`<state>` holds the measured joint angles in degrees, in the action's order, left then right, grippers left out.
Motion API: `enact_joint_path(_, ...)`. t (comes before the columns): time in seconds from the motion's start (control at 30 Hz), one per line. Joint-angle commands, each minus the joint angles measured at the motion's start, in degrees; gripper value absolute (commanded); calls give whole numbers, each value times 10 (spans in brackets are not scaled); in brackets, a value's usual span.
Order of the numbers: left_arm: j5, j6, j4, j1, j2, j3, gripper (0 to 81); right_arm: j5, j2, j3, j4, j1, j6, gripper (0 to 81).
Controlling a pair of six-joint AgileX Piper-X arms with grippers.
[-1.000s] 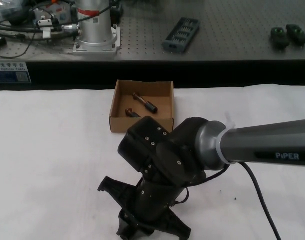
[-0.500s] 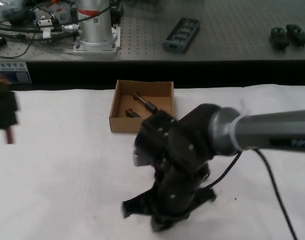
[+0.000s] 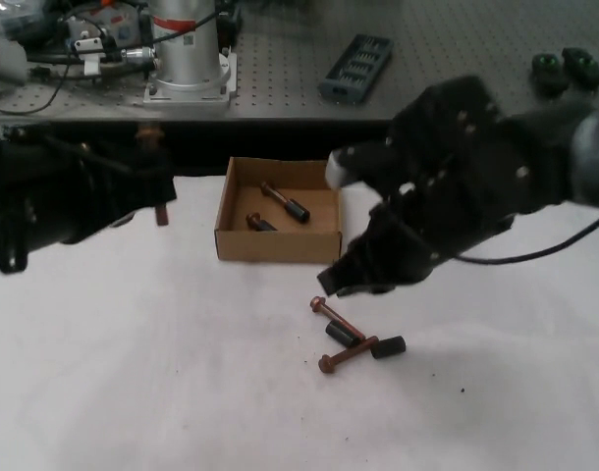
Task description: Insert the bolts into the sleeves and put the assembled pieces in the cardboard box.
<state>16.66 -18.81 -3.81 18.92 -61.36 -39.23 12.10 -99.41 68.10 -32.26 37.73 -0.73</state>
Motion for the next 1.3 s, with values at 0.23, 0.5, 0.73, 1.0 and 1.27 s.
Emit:
enact_joint_path(0.23,137,-115,217,-37,-88,-11,6,107,182,-119,96,-4,-29,1)
enact_joint_path(0.5,278,-169,219,-35,-135,-38,6,199,273,-192,147,-4,7,1)
enact_joint_path(0.73,310,-162,220,-6,-145,-38,6,250,300,-205,156,-3,7,1)
enact_joint_path(1.0,229,-88,217,76,-151,-38,6,274,313,-256,183,-3,-9,1)
enact_joint_path(1.27,209,-77,219,104,-207,-38,6,274,314,-325,261,-3,7,1)
